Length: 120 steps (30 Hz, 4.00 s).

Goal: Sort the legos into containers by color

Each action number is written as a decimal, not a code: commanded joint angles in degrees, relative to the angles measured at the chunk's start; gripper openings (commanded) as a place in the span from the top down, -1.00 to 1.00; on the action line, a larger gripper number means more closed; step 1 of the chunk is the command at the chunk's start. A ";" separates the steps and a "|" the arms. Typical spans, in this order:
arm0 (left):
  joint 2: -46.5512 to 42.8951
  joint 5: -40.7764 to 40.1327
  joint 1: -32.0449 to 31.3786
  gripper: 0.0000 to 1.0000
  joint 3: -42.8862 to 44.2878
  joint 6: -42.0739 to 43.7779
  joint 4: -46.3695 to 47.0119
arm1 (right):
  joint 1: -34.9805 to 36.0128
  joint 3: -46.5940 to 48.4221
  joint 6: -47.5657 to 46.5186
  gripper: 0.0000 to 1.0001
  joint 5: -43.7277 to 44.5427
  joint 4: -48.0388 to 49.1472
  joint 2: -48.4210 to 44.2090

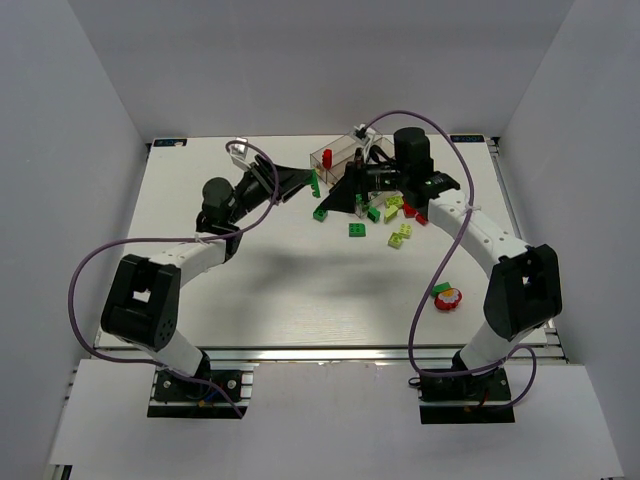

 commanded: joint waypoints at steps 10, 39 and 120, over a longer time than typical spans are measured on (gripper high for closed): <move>-3.33 0.54 -1.55 1.00 -1.27 -9.17 13.15 | -0.27 1.04 9.65 -0.79 -6.48 12.32 0.64; -2.90 1.33 -3.40 1.00 -4.34 -10.22 16.49 | 0.70 1.05 17.56 0.03 -10.08 21.02 3.72; -24.18 -7.27 0.13 0.93 -3.04 24.75 -43.78 | -8.70 18.89 -40.54 -0.70 35.10 -9.82 21.92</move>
